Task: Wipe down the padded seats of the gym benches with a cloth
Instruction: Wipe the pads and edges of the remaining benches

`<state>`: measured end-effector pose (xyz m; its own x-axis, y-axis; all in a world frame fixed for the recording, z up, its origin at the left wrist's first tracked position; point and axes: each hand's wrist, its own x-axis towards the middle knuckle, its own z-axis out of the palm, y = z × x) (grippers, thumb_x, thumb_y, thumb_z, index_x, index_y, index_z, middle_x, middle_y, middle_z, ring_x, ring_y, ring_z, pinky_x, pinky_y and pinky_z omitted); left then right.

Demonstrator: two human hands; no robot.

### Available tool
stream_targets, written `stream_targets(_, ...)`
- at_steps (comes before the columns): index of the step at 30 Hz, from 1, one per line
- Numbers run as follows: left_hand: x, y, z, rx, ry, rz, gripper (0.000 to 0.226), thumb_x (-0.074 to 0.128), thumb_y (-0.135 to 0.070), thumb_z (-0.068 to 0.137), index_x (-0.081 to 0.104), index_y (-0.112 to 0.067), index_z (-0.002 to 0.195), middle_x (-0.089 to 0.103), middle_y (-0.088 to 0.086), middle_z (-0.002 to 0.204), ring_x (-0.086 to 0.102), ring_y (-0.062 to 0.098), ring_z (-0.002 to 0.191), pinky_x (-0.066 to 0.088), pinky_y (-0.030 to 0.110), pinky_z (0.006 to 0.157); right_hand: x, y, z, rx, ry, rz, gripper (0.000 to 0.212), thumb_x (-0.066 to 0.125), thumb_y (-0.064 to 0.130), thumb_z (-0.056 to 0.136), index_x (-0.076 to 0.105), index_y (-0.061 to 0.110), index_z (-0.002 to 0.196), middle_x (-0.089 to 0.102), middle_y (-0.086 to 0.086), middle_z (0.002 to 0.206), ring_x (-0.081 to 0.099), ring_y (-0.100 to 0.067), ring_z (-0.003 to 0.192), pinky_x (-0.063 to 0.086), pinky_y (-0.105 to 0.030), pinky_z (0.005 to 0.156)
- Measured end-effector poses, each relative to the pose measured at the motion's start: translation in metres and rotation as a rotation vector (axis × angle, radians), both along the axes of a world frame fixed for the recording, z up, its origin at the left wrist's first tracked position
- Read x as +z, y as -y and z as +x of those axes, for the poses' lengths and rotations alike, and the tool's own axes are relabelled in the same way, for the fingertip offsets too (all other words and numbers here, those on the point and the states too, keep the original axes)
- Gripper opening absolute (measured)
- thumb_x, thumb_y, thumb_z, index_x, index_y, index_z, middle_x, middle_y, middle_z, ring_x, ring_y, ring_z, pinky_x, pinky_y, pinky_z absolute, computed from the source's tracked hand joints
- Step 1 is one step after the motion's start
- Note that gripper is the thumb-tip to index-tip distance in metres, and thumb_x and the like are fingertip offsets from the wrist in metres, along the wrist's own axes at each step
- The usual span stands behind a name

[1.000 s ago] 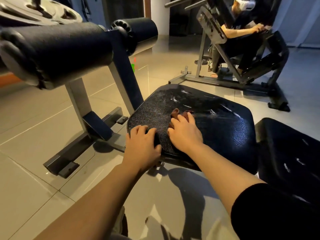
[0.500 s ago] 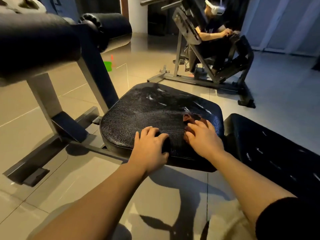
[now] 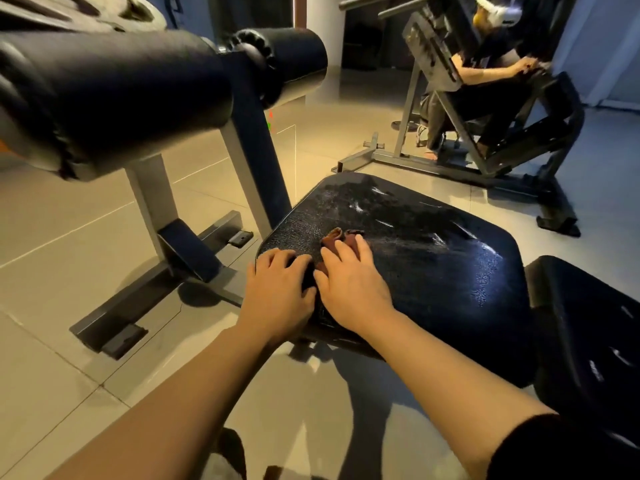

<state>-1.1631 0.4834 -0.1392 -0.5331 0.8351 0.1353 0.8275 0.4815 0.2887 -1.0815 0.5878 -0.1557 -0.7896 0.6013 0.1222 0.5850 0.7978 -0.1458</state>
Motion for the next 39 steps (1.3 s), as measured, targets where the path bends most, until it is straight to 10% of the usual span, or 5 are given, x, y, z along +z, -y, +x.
stream_targets(13,-0.001,-0.028,-0.020,0.016,0.012,0.112,0.047,0.047,-0.033,0.096,0.042,-0.024,0.142,0.040,0.002,0.147,0.025,0.021,0.139,0.017,0.042,0.117,0.025,-0.041,-0.040,-0.003,-0.070,-0.098,0.051,0.034,0.038,0.102,0.026,0.019,0.148,0.032,-0.002,0.153,0.008,-0.027,0.147,0.028,-0.047,0.112)
stream_targets(22,0.003,-0.062,-0.040,0.011,0.013,0.187,0.041,0.044,-0.027,0.095,0.052,-0.021,0.135,0.048,-0.002,0.138,0.037,0.018,0.129,0.026,0.037,0.113,0.013,-0.062,-0.041,0.106,0.019,0.072,0.064,0.007,0.049,0.096,0.028,0.024,0.151,0.031,0.002,0.156,0.018,-0.028,0.144,0.015,-0.043,0.120)
stream_targets(39,-0.003,-0.080,-0.046,0.014,-0.004,0.207,0.045,0.042,-0.028,0.097,0.043,-0.020,0.141,0.039,0.001,0.148,0.028,0.020,0.140,0.011,0.042,0.121,0.025,-0.101,-0.068,-0.013,0.015,-0.050,0.053,0.028,0.037,0.104,0.022,0.018,0.153,0.021,-0.001,0.160,0.006,-0.028,0.148,0.008,-0.042,0.121)
